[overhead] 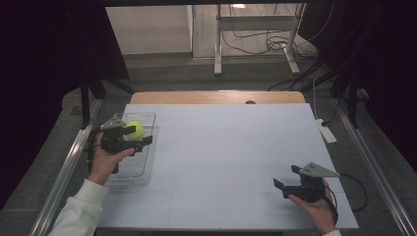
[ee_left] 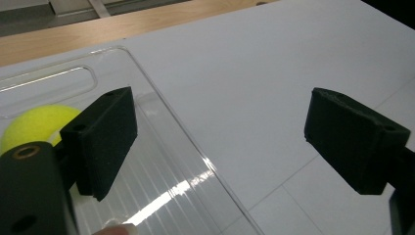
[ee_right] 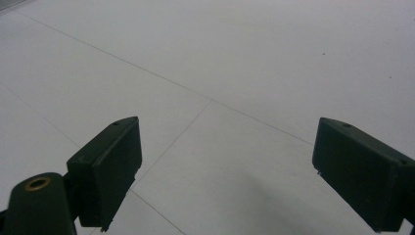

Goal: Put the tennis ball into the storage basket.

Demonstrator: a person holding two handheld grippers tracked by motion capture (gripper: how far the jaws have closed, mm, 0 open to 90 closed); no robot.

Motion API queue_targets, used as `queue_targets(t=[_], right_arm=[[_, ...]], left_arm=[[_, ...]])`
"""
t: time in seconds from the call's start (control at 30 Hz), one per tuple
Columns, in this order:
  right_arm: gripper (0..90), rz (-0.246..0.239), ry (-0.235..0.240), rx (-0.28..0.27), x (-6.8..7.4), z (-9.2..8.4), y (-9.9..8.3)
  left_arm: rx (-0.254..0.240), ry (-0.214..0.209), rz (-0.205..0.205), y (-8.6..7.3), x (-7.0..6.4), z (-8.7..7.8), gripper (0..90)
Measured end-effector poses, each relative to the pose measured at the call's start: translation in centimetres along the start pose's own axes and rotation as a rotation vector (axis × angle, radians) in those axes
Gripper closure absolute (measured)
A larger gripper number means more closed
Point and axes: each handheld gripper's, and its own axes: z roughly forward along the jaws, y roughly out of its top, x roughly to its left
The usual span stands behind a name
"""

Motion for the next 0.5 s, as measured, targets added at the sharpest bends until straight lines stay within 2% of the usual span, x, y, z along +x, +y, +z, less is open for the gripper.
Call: queue_targets(t=[0.5], right_arm=[[11.0,0.000,0.001,0.000,0.0,0.0,0.0]], left_arm=[[-0.004,-0.042,0.030,-1.6,-1.9,-0.8,13.2]])
